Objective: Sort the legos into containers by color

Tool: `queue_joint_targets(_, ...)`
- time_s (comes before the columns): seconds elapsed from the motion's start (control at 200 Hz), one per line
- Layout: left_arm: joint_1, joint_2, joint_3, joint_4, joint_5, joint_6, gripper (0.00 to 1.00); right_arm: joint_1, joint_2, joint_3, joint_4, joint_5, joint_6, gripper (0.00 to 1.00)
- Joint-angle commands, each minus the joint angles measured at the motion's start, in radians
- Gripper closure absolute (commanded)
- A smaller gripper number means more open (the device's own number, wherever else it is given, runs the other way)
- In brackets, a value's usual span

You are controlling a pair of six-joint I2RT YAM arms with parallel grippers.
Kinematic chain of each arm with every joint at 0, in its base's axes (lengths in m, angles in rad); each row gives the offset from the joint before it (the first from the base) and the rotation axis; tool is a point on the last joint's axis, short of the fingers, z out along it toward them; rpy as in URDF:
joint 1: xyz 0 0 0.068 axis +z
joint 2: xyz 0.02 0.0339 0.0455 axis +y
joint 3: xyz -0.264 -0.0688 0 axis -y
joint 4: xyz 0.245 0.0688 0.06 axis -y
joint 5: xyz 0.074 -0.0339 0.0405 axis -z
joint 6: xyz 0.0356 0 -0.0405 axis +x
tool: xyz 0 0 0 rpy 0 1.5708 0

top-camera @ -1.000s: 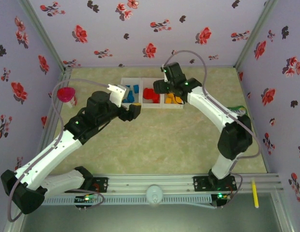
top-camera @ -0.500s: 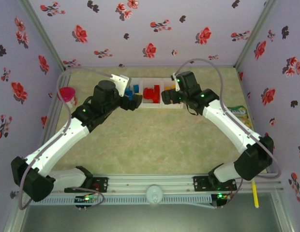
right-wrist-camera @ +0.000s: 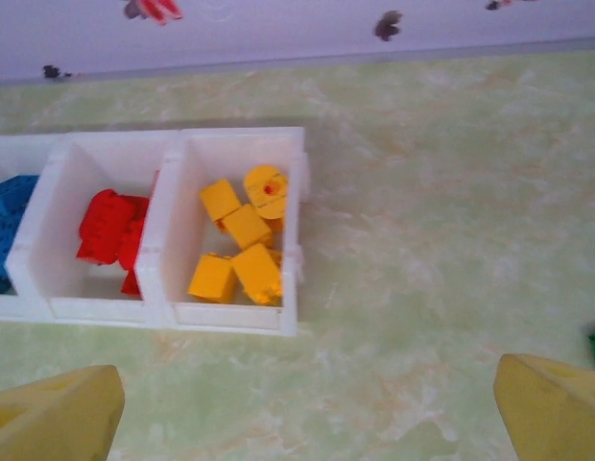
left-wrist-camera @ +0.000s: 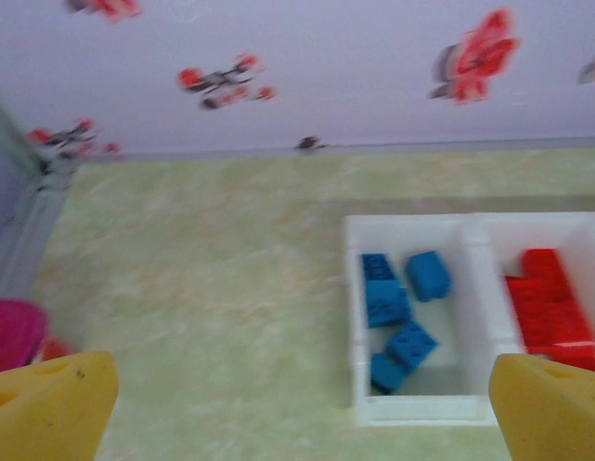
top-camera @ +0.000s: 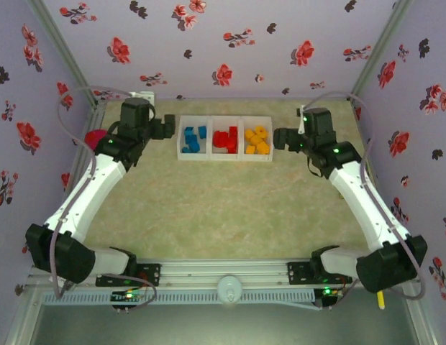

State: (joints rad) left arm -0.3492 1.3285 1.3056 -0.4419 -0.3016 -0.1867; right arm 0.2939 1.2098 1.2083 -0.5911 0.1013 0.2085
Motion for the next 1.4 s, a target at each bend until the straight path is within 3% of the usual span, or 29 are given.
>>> queue_joint_targets(0.0,0.098,-0.041,-0.042,-0.004,-0.068,-0.021,0.00,-0.051,-0.055,-0.070,0.061,0.003,0.036,0.00)
queue_joint_targets(0.265,0.306,-0.139,-0.258,0.077,-0.074,-0.142,0.00,-0.117,-0.125,-0.188,0.150,0.024,0.020,0.01)
queue_joint_targets(0.385,0.346,-0.163,-0.400,0.208,-0.077,-0.099,0.00,-0.145,-0.128,-0.213,0.165,0.042,0.020,0.00)
queue_joint_targets(0.635,0.358,-0.166,-0.694,0.642,-0.073,-0.005,0.00,-0.191,-0.118,-0.350,0.335,0.021,0.005,0.00)
queue_joint_targets(0.785,0.359,-0.157,-0.852,0.919,-0.068,0.049,0.00,-0.192,-0.128,-0.469,0.511,0.102,0.002,0.00)
queue_joint_targets(1.095,0.368,-0.022,-0.911,1.113,0.010,0.052,0.00,-0.200,-0.036,-0.569,0.703,0.085,-0.075,0.01)
queue_joint_targets(1.395,0.366,0.131,-0.996,1.403,0.043,0.080,0.00,-0.202,0.005,-0.642,0.838,0.129,-0.175,0.01)
